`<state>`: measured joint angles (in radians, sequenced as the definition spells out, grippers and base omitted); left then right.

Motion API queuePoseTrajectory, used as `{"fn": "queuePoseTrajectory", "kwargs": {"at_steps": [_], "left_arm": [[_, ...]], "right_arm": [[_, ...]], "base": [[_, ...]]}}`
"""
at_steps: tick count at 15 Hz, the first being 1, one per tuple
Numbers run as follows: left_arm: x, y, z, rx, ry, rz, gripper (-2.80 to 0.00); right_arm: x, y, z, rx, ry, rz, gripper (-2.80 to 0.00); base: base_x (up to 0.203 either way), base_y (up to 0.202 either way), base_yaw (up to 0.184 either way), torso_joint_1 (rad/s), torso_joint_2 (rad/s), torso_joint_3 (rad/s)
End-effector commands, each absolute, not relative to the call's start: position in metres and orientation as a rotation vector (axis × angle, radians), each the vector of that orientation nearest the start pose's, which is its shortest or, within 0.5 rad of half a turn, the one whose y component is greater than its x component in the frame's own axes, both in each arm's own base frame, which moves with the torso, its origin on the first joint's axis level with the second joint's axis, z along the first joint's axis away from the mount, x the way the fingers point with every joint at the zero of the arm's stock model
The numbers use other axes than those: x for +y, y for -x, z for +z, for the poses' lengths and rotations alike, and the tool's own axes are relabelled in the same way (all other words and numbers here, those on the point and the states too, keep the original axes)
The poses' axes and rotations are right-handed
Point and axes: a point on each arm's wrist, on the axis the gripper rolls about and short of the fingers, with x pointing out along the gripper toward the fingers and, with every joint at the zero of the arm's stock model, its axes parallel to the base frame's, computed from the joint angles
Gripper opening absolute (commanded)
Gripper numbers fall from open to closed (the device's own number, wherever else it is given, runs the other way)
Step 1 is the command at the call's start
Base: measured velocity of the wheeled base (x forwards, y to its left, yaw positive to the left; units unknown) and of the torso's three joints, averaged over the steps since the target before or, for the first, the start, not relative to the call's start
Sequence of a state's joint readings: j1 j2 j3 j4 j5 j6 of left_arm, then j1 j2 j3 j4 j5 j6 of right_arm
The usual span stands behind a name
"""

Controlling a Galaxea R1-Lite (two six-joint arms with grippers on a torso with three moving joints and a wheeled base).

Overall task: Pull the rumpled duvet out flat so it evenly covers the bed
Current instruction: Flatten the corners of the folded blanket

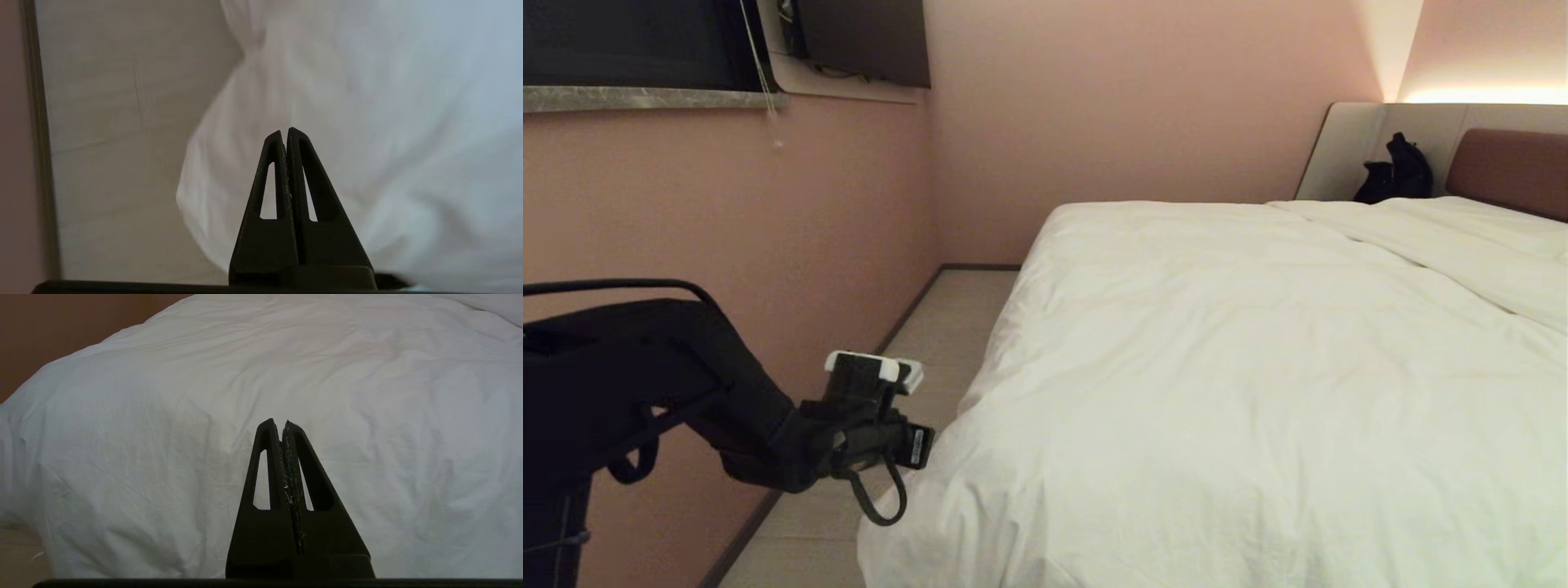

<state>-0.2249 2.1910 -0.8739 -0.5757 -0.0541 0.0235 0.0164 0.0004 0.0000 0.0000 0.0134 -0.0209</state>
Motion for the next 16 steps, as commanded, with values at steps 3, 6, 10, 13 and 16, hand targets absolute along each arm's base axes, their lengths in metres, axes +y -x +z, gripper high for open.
{"fn": "queuePoseTrajectory", "kwargs": {"at_steps": [3, 6, 10, 13, 16], "left_arm": [[-0.090, -0.388, 0.096, 0.486, 0.071, -0.250, -2.80], [-0.103, -0.425, 0.105, 0.410, 0.197, -0.241, -2.80], [-0.126, -0.448, 0.082, 0.445, 0.225, -0.265, -2.80], [-0.149, -0.456, 0.068, 0.463, 0.215, -0.301, -2.80], [-0.159, -0.458, 0.054, 0.485, 0.204, -0.314, -2.80]], "right_arm": [[0.000, 0.023, 0.075, 0.000, 0.021, 0.031, -2.80], [0.000, 0.023, 0.075, 0.000, 0.021, 0.031, -2.80], [0.000, 0.023, 0.075, 0.000, 0.021, 0.031, -2.80], [0.000, 0.023, 0.075, 0.000, 0.021, 0.031, -2.80], [0.000, 0.023, 0.075, 0.000, 0.021, 0.031, -2.80]], "base": [[0.000, 0.000, 0.000, 0.000, 0.00, 0.000], [0.000, 0.000, 0.000, 0.000, 0.00, 0.000], [0.000, 0.000, 0.000, 0.000, 0.00, 0.000], [0.000, 0.000, 0.000, 0.000, 0.00, 0.000], [0.000, 0.000, 0.000, 0.000, 0.00, 0.000]]}}
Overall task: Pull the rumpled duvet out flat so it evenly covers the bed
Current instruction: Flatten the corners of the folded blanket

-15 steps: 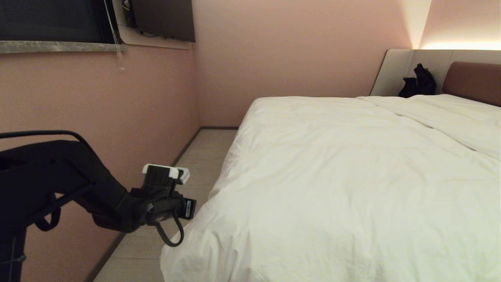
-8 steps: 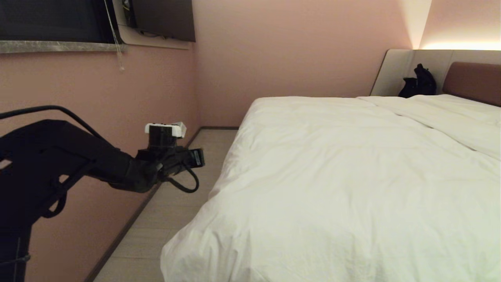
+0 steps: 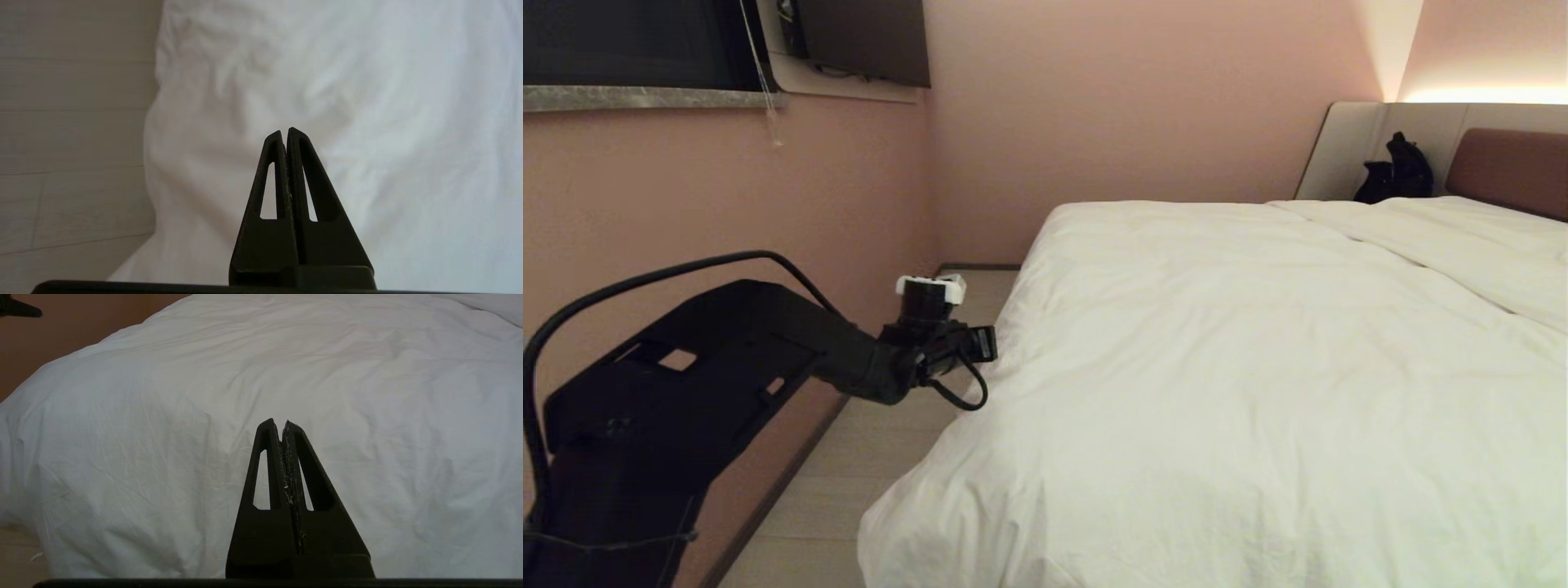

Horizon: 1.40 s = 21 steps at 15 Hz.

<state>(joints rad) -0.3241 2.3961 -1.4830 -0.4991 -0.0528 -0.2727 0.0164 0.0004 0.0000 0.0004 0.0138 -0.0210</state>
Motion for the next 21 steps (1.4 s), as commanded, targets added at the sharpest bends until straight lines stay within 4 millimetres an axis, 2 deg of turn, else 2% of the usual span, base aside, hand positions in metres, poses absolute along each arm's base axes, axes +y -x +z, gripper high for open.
{"fn": "queuePoseTrajectory", "kwargs": {"at_steps": [1, 7, 14, 21], "left_arm": [[-0.160, -0.461, 0.049, 0.503, 0.198, -0.312, -2.80], [-0.161, -0.461, 0.034, 0.619, 0.172, -0.294, -2.80], [-0.174, -0.441, 0.016, 0.739, 0.069, -0.340, -2.80], [-0.169, -0.426, 0.009, 0.792, 0.033, -0.342, -2.80]], "right_arm": [[0.000, 0.023, 0.075, 0.000, 0.021, 0.031, -2.80], [0.000, 0.023, 0.075, 0.000, 0.021, 0.031, -2.80], [0.000, 0.023, 0.075, 0.000, 0.021, 0.031, -2.80], [0.000, 0.023, 0.075, 0.000, 0.021, 0.031, -2.80]], "base": [[0.000, 0.000, 0.000, 0.000, 0.00, 0.000], [0.000, 0.000, 0.000, 0.000, 0.00, 0.000], [0.000, 0.000, 0.000, 0.000, 0.00, 0.000], [0.000, 0.000, 0.000, 0.000, 0.00, 0.000]]}}
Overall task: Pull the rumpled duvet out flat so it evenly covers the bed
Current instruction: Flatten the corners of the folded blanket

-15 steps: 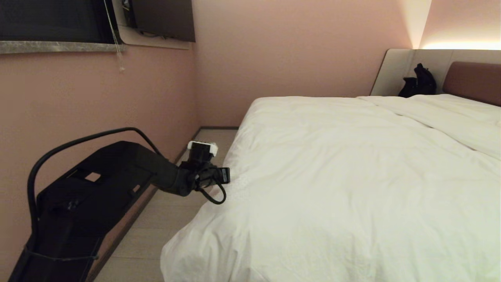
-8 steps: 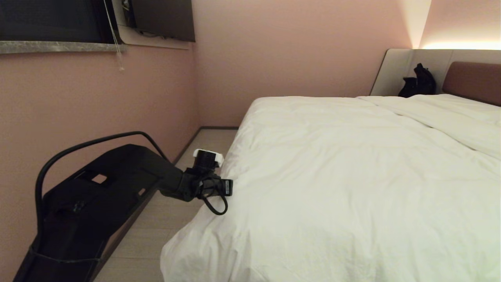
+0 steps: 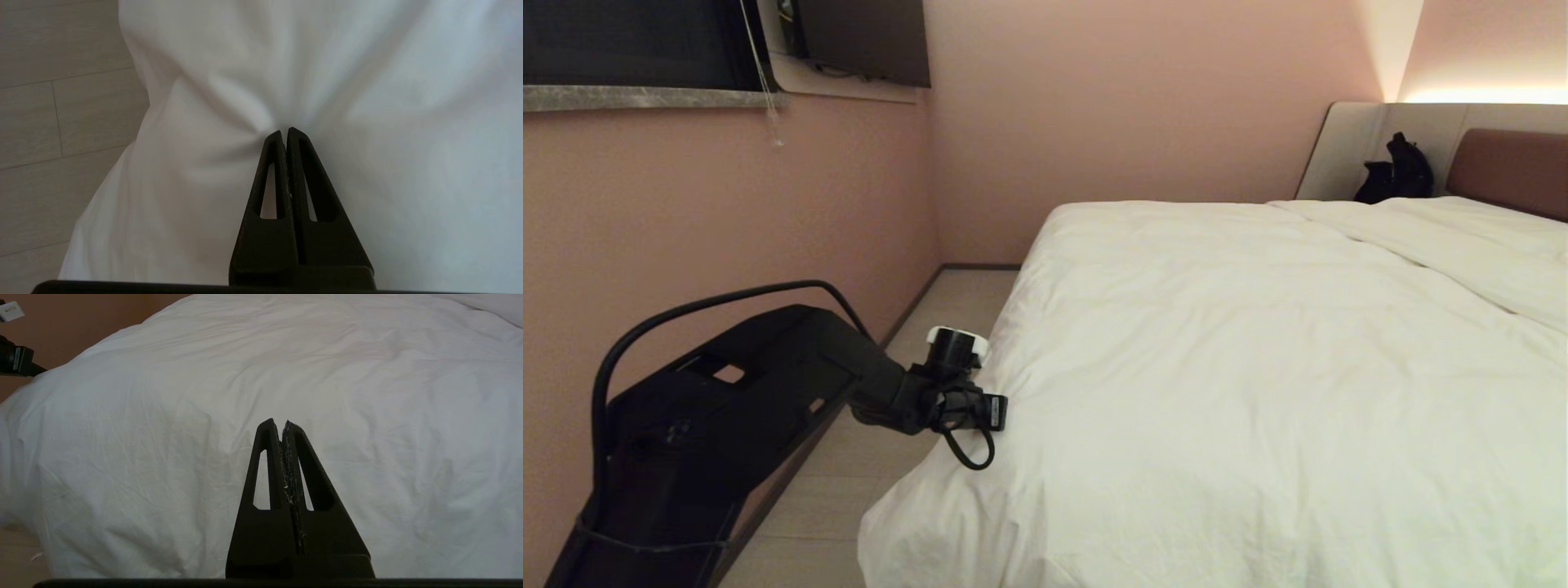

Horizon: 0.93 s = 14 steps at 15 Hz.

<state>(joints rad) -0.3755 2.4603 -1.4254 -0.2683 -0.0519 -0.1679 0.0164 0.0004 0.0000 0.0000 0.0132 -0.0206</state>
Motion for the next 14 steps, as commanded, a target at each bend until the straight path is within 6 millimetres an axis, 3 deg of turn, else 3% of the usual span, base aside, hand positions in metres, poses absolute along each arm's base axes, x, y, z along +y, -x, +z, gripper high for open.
{"fn": "queuePoseTrajectory", "kwargs": {"at_steps": [1, 14], "left_arm": [[-0.168, -0.422, 0.007, 0.809, 0.024, -0.342, -2.80], [-0.141, -0.351, 0.002, 0.982, -0.060, -0.344, -2.80]], "right_arm": [[0.000, 0.023, 0.075, 0.000, 0.021, 0.031, -2.80], [0.000, 0.023, 0.075, 0.000, 0.021, 0.031, -2.80]], "base": [[0.000, 0.000, 0.000, 0.000, 0.00, 0.000], [0.000, 0.000, 0.000, 0.000, 0.00, 0.000]]}}
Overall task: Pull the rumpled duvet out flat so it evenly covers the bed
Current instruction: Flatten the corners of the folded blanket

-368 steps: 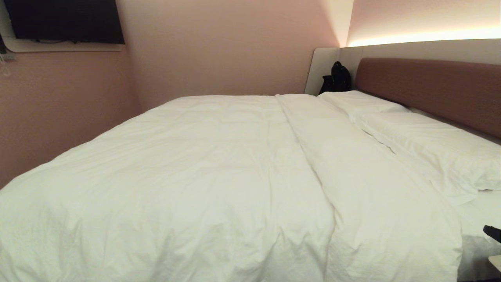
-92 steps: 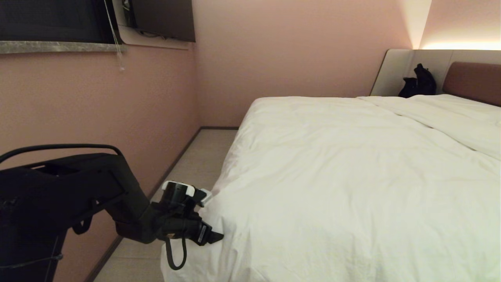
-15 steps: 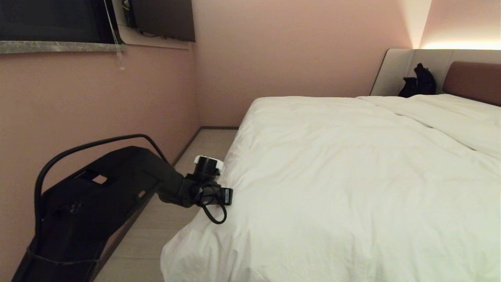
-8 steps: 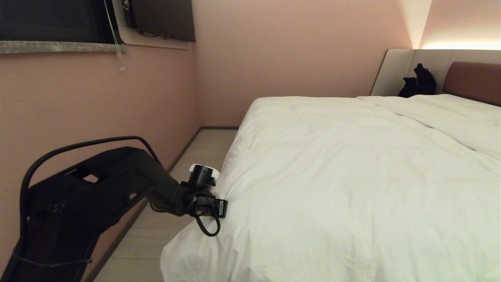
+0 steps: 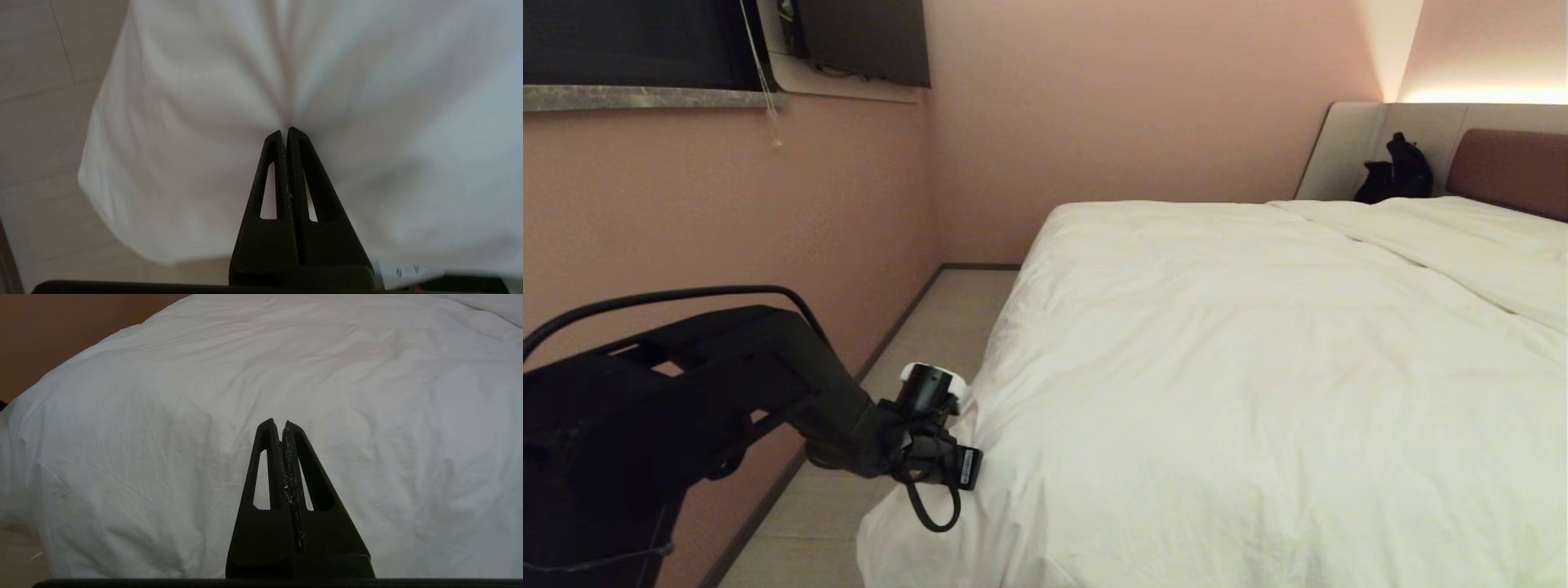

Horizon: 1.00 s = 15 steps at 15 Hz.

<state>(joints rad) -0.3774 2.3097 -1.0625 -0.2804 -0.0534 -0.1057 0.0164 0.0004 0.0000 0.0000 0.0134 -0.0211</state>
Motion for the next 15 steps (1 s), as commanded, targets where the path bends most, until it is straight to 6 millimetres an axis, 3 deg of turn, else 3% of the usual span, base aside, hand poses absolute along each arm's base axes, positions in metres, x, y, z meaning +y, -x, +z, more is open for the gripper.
{"fn": "queuePoseTrajectory", "kwargs": {"at_steps": [1, 15], "left_arm": [[-0.138, -0.346, 0.001, 0.998, -0.064, -0.341, -2.80], [-0.112, -0.278, 0.000, 1.110, -0.153, -0.380, -2.80]], "right_arm": [[0.000, 0.023, 0.075, 0.001, 0.021, 0.031, -2.80], [0.000, 0.023, 0.075, 0.000, 0.021, 0.031, -2.80]], "base": [[0.000, 0.000, 0.000, 0.000, 0.00, 0.000], [0.000, 0.000, 0.000, 0.000, 0.00, 0.000]]}}
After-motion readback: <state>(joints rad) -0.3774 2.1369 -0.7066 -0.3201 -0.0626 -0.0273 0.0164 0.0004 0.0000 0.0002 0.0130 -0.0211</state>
